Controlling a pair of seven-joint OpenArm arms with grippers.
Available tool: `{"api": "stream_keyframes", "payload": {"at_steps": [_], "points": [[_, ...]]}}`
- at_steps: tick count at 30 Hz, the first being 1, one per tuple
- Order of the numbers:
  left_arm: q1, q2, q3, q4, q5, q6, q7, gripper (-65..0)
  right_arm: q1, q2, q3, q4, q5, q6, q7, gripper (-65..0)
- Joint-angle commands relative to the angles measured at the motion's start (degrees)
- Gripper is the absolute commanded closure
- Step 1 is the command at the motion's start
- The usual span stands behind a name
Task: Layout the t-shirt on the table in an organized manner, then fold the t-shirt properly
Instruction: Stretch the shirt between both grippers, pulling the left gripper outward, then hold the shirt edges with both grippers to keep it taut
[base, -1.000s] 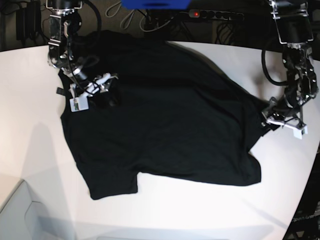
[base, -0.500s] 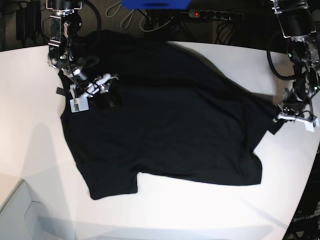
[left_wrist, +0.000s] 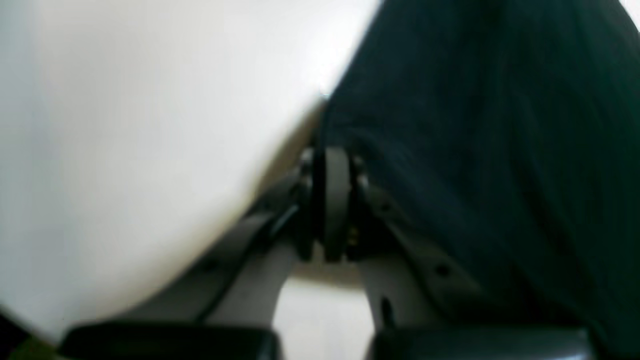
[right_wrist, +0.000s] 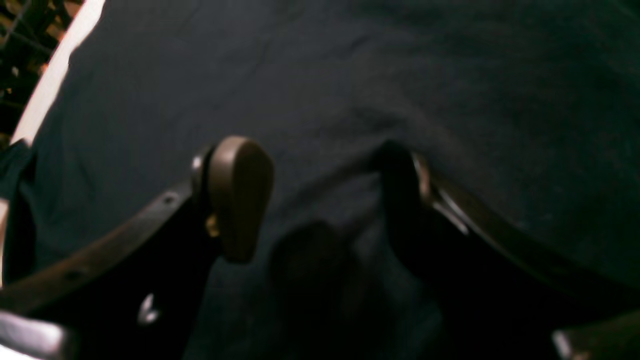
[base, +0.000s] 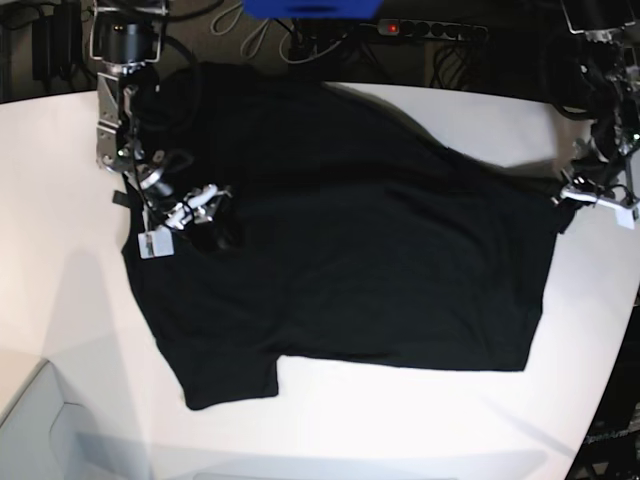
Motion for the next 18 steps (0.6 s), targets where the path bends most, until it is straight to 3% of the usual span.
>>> {"api": "stream_keyframes", "payload": {"at_steps": [1,8,13,18], "points": [[0.0,-1.5,-1.6,0.7,0.4,0.1,-1.0,-0.1,1.8,1.2,0.1,-1.4,-1.4,-1.0,-1.9,-37.6],[2.1,-1.4,-4.6,0.7,0.0,0.1,-0.8,-0.2,12.2,3.1,0.1,-14.2,-1.7,-1.2,-1.8,-37.6],[2.3,0.3,-4.3,0.7,0.0,0.1,-0.7,-0.4,17.8,3.2,0.2,-19.6,-7.8,-1.2,-1.4,-37.6],[3.3,2.8,-4.3,0.7,-0.1,0.1,-0.7,-0.5,19.0,2.0,0.2,-19.6,-13.1,-1.2,2.6,-37.6]]}}
